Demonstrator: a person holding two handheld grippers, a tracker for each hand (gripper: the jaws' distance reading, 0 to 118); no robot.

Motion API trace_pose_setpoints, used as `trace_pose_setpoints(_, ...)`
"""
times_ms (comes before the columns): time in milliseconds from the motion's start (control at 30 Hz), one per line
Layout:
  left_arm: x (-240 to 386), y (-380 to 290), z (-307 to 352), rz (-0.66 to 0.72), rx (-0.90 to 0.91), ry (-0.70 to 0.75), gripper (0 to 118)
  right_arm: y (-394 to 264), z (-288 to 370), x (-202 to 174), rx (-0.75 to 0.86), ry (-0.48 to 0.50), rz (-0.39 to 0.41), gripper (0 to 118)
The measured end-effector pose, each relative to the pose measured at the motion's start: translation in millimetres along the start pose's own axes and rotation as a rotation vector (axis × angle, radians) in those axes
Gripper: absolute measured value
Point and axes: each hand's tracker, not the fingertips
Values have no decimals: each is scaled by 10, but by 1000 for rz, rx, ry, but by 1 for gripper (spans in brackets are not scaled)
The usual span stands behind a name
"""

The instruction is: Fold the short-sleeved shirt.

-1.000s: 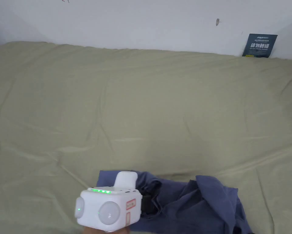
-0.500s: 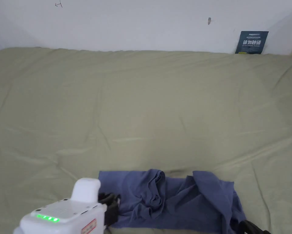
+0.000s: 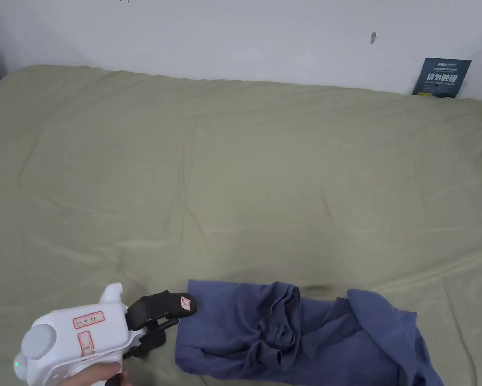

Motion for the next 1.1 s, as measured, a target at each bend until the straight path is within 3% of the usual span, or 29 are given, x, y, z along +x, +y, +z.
trace_pose_setpoints(67, -245, -33, -245, 116, -82, -219, 113, -2, -29, 18, -13, -12, -10, 3)
trace_pose_setpoints(133, -220, -68, -447, 129, -115, -418, 113, 5, -66, 38, -26, -25, -17, 3)
trace_pose_setpoints(200, -146, -116, -617, 64, -131, -311, 112, 33, -96, 52, -35, -40, -21, 3)
trace_pose_setpoints(233, -88, -99, -671, 21, -137, -302, 100, 46, -112, 63, -38, -42, -26, 3)
trace_pose_setpoints(267, -33, -72, -716, 22, -133, -279, 66, 60, -132, 68, -43, -42, -29, 3)
trace_pose_setpoints(300, -26, -52, -716, 36, -110, -224, 15, 64, -151, 69, -48, -45, -28, 3)
trace_pose_setpoints(367, -73, -58, -810, 6, -87, 25, 11, 83, -177, 52, -50, -46, -22, 3)
trace_pose_setpoints(433, -121, -89, -735, 33, -78, -116, 11, 100, -192, 22, -47, -38, -21, 3)
trace_pose_setpoints(633, 220, -99, -106, -66, 121, 21, 11, 126, -167, -113, -34, -15, 0, 3)
trace_pose_setpoints(800, 426, 129, 637, -315, 276, 397, 11, 65, -99, -190, -24, 3, 30, 3)
trace_pose_setpoints(933, 646, 50, 786, -386, 303, 463, 11, 43, -82, -198, -21, 16, 28, 3)
trace_pose_setpoints(1100, 1321, -502, 237, -694, 285, 448, 11, 58, -20, -157, -5, 26, 32, 3)
